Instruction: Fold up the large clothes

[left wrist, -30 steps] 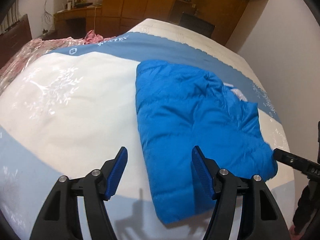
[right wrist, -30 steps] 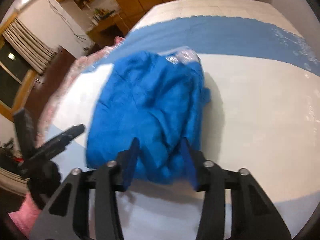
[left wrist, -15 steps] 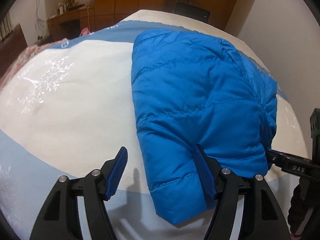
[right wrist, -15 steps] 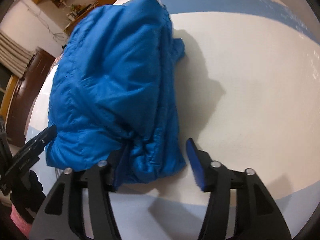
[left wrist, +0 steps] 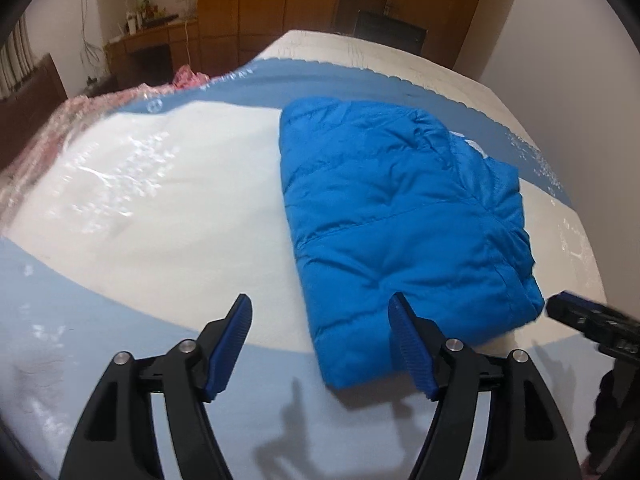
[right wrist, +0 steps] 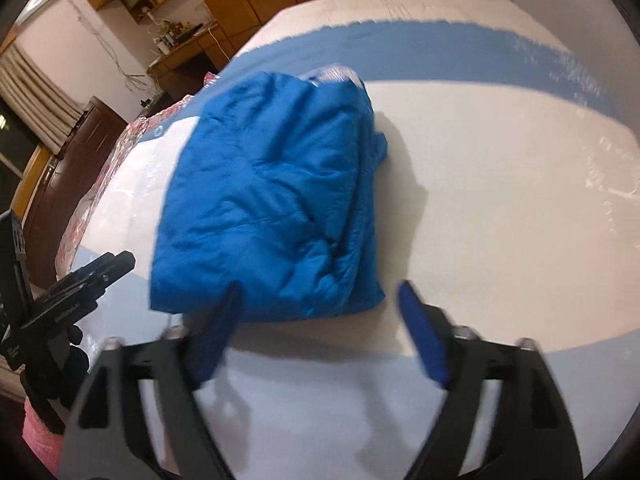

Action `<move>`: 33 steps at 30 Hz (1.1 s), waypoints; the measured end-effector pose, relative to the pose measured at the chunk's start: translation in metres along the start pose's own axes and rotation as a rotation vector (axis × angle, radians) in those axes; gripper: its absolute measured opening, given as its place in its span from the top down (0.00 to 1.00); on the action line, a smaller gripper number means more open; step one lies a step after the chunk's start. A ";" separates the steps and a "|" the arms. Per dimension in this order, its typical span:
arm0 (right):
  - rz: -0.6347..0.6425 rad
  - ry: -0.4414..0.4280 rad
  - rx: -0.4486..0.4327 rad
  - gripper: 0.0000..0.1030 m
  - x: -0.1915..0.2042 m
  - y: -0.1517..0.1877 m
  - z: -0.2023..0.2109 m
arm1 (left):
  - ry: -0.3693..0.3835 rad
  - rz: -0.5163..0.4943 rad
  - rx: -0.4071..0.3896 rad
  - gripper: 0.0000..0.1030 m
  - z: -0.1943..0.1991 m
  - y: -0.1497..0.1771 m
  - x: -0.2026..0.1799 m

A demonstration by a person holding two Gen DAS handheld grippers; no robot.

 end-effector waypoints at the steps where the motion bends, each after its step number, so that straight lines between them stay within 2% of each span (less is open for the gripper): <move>1: 0.012 0.010 -0.010 0.12 0.004 0.001 0.007 | -0.008 -0.006 -0.008 0.29 0.005 0.001 0.000; 3: 0.027 0.028 -0.031 0.11 0.012 0.000 0.019 | -0.026 -0.019 -0.018 0.19 0.019 0.003 0.000; 10: 0.051 0.080 -0.044 0.09 0.021 0.001 0.041 | -0.078 -0.040 -0.071 0.11 0.057 0.003 -0.001; 12: 0.064 0.104 -0.047 0.08 0.024 0.003 0.049 | -0.068 -0.042 -0.061 0.10 0.064 0.004 -0.002; 19: 0.059 0.097 -0.059 0.08 0.034 0.011 0.067 | -0.075 -0.008 -0.046 0.10 0.083 0.008 0.003; 27: 0.068 0.098 -0.061 0.07 0.045 0.018 0.082 | -0.060 -0.017 -0.074 0.10 0.112 0.010 0.002; 33: 0.065 0.104 -0.043 0.07 0.049 0.026 0.089 | -0.083 -0.028 -0.093 0.10 0.128 0.011 0.002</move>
Point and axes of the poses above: each gripper's, at about its wrist camera, not at the fingertips, and z roughly against the way its jaws point, x to its left, y to its underside, the point moved 8 cm from there along -z, roughly the way its jaws point, and after that the axes turned 5 degrees about -y, right-handed, at the moved point
